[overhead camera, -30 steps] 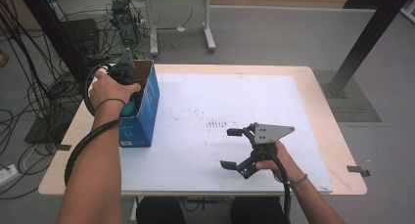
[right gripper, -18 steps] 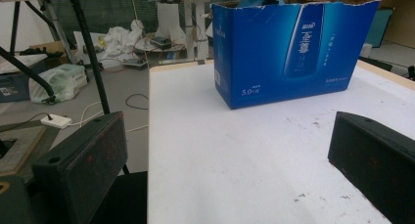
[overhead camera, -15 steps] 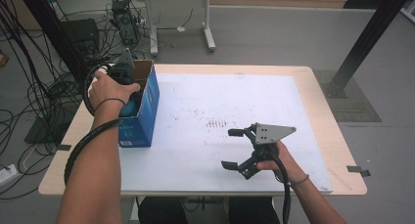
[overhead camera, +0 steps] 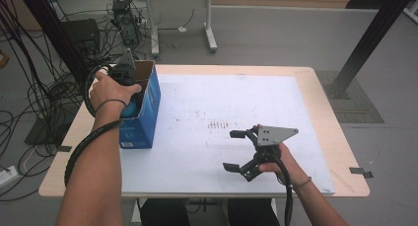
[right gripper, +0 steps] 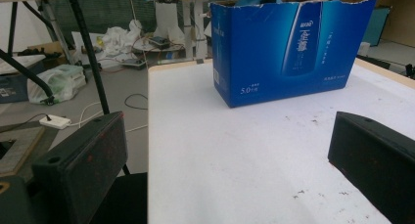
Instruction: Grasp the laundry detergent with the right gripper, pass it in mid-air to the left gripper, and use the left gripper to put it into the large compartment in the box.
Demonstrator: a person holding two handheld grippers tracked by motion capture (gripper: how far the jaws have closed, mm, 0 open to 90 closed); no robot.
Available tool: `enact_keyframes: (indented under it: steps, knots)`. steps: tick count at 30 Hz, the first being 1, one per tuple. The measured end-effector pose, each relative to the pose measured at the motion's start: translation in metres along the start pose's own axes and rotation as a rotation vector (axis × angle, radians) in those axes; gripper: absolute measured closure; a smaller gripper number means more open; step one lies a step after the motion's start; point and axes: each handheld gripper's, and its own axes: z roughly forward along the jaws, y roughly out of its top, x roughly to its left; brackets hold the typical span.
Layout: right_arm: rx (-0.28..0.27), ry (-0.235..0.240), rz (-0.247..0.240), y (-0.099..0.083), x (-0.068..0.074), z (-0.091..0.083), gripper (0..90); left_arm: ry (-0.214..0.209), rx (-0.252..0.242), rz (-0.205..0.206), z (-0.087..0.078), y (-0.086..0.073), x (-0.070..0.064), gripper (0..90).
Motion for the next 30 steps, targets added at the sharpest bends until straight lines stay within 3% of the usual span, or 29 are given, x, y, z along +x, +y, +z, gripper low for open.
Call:
enact_keyframes:
  steps: [30]
  knots:
    - [0.001, 0.005, 0.007, -0.0035, -0.0029, 0.0012, 1.3, 0.004, 0.004, -0.024, 0.0001, 0.0008, -0.0028, 36.9]
